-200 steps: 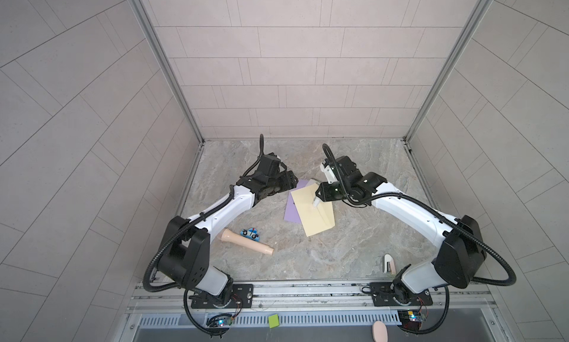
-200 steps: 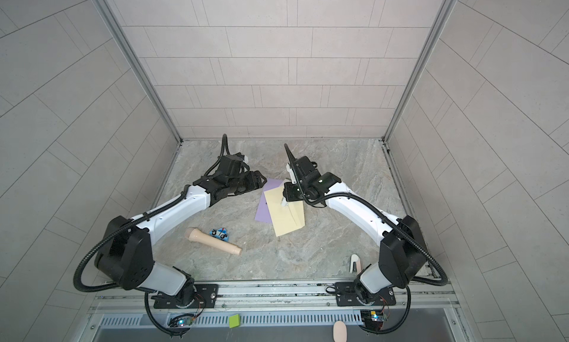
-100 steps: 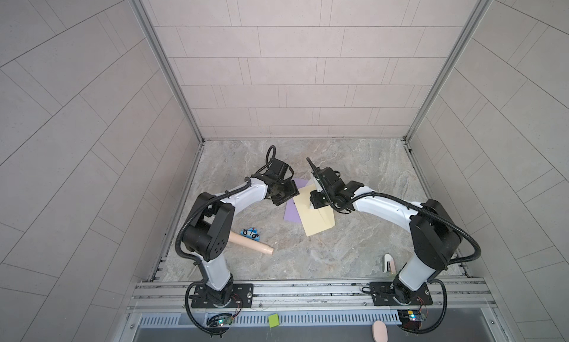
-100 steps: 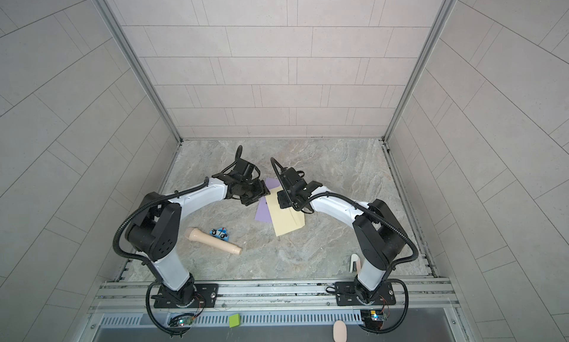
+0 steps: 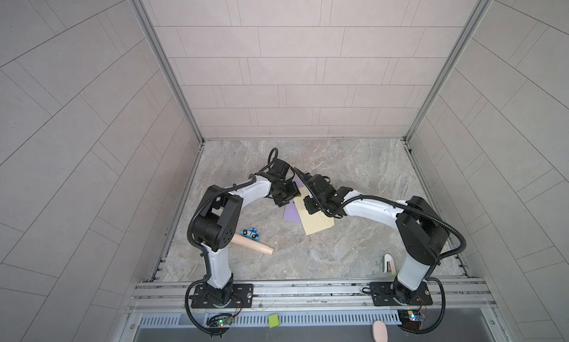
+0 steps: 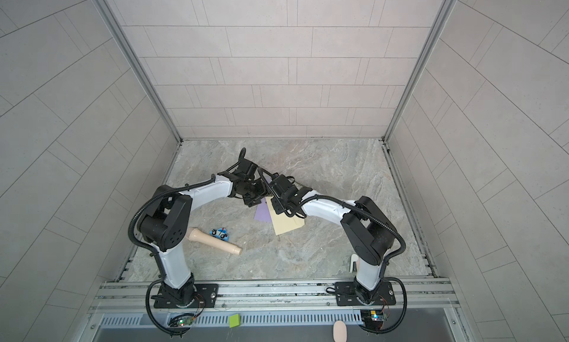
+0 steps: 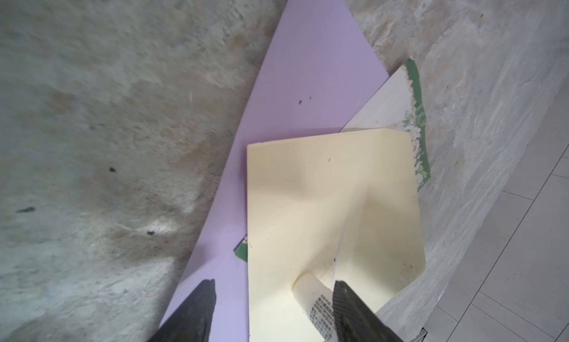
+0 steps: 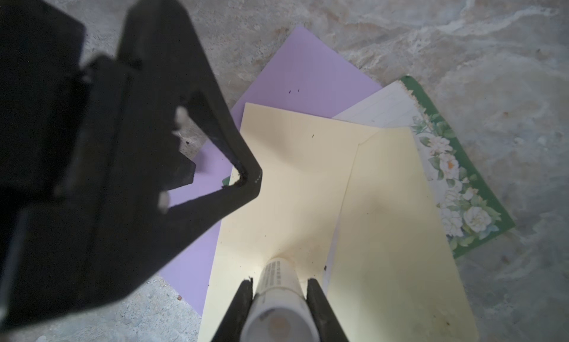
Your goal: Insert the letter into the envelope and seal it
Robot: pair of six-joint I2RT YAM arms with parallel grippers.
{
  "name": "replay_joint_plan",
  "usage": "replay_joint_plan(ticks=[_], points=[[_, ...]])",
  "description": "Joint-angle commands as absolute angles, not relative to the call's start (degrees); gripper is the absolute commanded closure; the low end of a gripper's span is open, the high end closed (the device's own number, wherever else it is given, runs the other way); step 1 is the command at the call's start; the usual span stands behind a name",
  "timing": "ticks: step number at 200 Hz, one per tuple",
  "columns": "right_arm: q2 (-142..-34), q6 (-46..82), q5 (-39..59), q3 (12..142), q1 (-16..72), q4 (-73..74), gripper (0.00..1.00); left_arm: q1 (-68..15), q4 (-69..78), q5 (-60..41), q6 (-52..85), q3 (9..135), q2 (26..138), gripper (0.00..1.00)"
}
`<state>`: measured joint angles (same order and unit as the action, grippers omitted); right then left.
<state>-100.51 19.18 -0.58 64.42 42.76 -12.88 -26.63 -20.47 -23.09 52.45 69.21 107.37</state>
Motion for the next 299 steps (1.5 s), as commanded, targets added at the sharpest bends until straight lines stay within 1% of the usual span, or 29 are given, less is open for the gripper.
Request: replay_joint_plan(ticks=[1,14,30,49,87,112,135,158,175,194,229,264,299], points=[[-99.00,16.85,-3.87,61.22,43.42,-12.36,1.00,-26.28,-21.11,-23.99,51.86,70.63,109.11,0.32],[-98.21,17.31,-3.66,60.08,43.42,-12.15,1.00,-26.28,-20.92,-24.87,51.77,70.97,110.09,0.33],[-97.69,18.15,-4.13,59.36,43.07,-12.55,1.00,-26.42,-20.92,-25.64,51.42,71.32,111.23,0.36],[-97.46,19.78,-1.32,59.00,41.27,-12.35,1.00,-26.46,-20.79,-26.47,50.72,71.73,112.11,0.39],[-97.47,22.23,3.90,57.51,38.83,-10.73,1.00,-26.87,-17.88,-28.33,50.62,71.45,113.17,0.41],[-97.65,22.78,5.22,57.37,38.17,-10.65,1.00,-27.53,-16.08,-29.48,50.88,71.59,114.41,0.44],[-98.38,23.03,6.40,57.49,37.82,-10.74,1.00,-28.28,-13.12,-30.97,51.16,71.37,114.95,0.45],[-98.96,23.17,6.78,57.73,37.73,-10.90,1.00,-28.65,-11.93,-30.83,50.63,71.24,114.71,0.45],[-99.40,23.46,7.18,57.87,37.56,-10.90,1.00,-28.74,-9.31,-30.89,51.02,70.37,114.00,0.48],[-99.64,23.91,7.87,58.09,37.25,-10.99,1.00,-28.72,-7.25,-31.01,51.24,69.24,112.99,0.54],[-99.75,25.49,9.94,57.74,35.88,-10.40,1.00,-28.83,-5.93,-31.75,49.97,67.79,110.92,0.55],[-100.54,29.85,14.95,56.11,32.38,-7.25,1.00,-28.92,2.91,-38.82,49.09,63.73,108.33,0.55],[-100.71,32.79,17.28,54.82,29.83,-4.57,1.00,-29.35,4.31,-43.66,48.10,61.71,107.95,0.55]])
